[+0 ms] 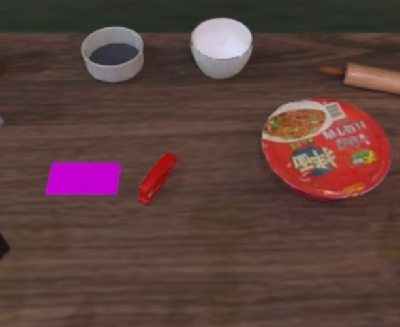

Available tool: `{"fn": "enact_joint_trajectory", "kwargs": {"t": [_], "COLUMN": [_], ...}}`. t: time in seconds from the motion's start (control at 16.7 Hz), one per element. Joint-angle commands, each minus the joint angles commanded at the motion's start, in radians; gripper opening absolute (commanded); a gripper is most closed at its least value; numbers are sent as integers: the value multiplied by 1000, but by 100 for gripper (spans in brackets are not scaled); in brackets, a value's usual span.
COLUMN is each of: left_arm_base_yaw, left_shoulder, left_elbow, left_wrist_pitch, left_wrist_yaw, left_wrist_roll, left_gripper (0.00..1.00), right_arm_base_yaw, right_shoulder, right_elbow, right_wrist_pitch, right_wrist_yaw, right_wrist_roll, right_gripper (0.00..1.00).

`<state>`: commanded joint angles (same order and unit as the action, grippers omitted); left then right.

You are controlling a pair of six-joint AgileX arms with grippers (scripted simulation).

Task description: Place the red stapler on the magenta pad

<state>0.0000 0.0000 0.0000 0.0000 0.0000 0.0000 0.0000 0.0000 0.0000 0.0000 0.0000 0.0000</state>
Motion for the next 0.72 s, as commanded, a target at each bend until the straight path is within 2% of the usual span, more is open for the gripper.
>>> {"fn": "enact_joint_trajectory", "kwargs": {"t": [0.36,0.72], "left_arm_base_yaw": [-29,-128], "left_shoulder": [103,572], "left_elbow": [101,544], "left_wrist_pitch": [-74,-356], "left_wrist_yaw": [2,-1], "left_wrist_roll": [0,4], "left_gripper": [100,100], "right_arm_base_yaw": [0,0], "right_shoulder": [0,0], "right_elbow": [0,0], "right_wrist_pitch": [0,0], "right_wrist_yaw": [0,0], "right_wrist_roll": [0,0], "right_gripper": [100,100]}}
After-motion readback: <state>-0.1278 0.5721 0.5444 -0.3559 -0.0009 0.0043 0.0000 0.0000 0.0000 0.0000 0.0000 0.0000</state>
